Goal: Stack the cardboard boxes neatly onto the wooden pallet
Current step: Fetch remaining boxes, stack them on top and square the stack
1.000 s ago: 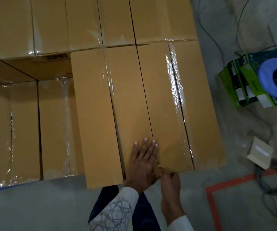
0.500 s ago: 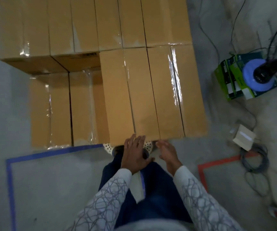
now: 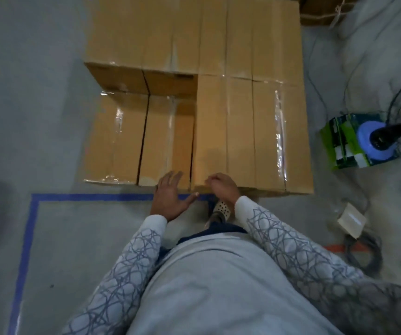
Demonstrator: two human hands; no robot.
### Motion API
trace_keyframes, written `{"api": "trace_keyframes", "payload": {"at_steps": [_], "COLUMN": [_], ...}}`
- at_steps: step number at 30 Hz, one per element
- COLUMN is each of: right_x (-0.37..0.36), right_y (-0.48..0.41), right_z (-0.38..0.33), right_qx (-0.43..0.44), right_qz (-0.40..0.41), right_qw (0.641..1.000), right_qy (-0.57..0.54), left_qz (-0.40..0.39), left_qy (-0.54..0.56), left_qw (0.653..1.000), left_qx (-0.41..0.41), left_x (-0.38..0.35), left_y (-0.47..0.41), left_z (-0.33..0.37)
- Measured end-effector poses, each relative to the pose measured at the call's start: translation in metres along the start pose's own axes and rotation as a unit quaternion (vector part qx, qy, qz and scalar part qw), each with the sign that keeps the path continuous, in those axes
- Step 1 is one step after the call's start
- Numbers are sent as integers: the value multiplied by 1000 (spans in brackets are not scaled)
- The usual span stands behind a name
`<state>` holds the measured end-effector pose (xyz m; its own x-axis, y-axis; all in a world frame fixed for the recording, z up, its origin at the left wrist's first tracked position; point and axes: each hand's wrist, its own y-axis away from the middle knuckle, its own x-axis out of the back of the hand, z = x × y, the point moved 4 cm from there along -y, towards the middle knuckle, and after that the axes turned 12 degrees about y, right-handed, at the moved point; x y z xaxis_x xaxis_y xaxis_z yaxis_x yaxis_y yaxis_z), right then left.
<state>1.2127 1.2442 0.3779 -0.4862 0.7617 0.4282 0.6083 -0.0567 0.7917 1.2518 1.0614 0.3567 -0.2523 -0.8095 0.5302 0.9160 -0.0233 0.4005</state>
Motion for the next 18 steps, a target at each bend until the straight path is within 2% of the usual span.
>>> {"api": "trace_keyframes", "payload": {"at_steps": [7,11,13,16,18], "right_x": [-137,-217,-245,-283,-312], "right_y": [54,86,100,104,99], "right_z": [-123,-182,-214,-269,-303], "right_qx": [117,184,217,254,262], "right_qz": [-9,-91,-114,-106,-108], "right_qw": [993,978,968,960,958], "right_qy": [-4,38,43,45,38], "left_qz": [134,211,246,291,316], "left_qy": [63,159,265,439,496], "left_qw": [988,964,931,846,803], "left_qx": [-30,1,43,85,100], "left_x": [167,248,278,319,348], "left_y": [68,112,125,129,127], "left_z": [-84,-142,-168,-203,-221]}}
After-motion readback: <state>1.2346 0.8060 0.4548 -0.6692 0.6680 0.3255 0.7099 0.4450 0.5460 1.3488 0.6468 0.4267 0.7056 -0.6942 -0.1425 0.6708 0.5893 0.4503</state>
